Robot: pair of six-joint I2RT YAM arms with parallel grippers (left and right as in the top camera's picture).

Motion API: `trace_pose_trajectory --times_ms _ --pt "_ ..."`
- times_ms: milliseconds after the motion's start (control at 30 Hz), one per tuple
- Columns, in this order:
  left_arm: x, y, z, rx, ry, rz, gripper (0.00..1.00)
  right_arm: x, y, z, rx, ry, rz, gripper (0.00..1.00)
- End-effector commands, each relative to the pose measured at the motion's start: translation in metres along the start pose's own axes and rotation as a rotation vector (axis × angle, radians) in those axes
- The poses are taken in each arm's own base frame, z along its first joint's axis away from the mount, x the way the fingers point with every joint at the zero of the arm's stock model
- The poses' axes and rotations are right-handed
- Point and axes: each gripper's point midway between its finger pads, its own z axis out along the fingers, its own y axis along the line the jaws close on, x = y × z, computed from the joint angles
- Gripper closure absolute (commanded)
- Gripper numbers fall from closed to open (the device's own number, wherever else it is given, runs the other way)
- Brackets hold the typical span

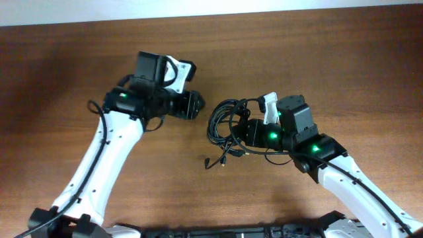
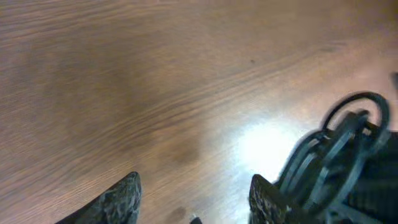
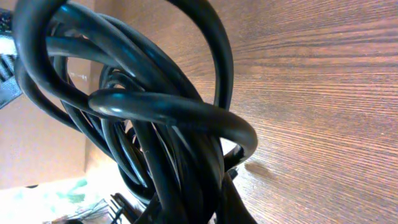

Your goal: Untangle cables

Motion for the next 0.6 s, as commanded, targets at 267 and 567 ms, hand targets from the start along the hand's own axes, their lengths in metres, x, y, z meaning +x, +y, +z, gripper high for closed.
trace_pose_trajectory --times_ms 267,567 --pt "0.026 -0.053 0.035 0.099 0.122 0.247 0.55 -0.003 0.009 -0.001 -0.026 -0.008 0.031 0.96" --pt "0.037 -0.029 0.063 0.011 0.198 0.199 1.00 -0.003 0.003 -0.001 0.005 -0.015 0.023 0.95"
